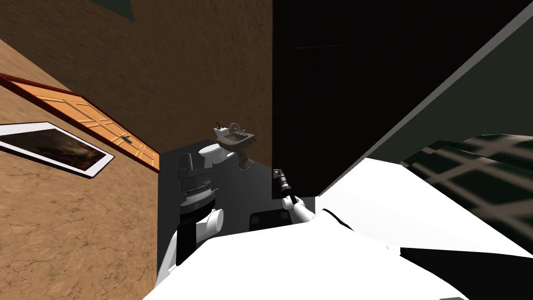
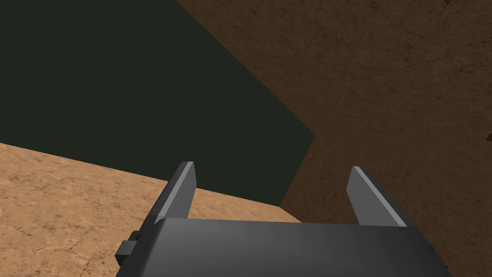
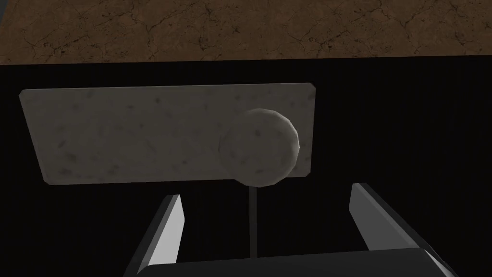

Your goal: Push the door open

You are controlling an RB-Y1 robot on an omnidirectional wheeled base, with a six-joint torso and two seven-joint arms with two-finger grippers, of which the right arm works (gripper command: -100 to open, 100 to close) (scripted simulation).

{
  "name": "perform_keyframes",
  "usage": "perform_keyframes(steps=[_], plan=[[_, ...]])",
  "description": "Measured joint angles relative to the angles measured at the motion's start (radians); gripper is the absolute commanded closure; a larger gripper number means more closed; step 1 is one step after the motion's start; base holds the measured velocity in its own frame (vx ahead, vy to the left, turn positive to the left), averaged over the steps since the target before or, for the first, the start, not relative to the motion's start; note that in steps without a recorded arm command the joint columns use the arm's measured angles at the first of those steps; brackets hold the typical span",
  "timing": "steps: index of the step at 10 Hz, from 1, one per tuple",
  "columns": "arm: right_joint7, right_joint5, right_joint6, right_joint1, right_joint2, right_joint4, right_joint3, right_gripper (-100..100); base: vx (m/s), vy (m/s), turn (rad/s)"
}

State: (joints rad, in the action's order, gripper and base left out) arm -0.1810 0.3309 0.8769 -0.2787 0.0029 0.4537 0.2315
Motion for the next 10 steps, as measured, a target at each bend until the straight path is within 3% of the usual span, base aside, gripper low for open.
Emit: perform_keyframes(steps=[1,2,8,9,10], plan=[[-0.001,0.001,-0.005,0.01,0.008,0.015,-0.002,-100,0.054,0.045,-0.024],[-0.001,0.001,-0.006,0.012,0.009,0.016,-0.003,100,-0.011,-0.007,0.02],[-0.001,0.0,-0.007,0.011,0.01,0.013,-0.001,100,0.006,0.008,-0.008],[-0.013,0.007,-0.035,0.037,-0.002,0.061,-0.009,100,0.139,0.105,-0.091],[-0.011,0.012,-0.02,0.016,-0.007,0.016,-0.016,100,0.149,0.088,-0.067]])
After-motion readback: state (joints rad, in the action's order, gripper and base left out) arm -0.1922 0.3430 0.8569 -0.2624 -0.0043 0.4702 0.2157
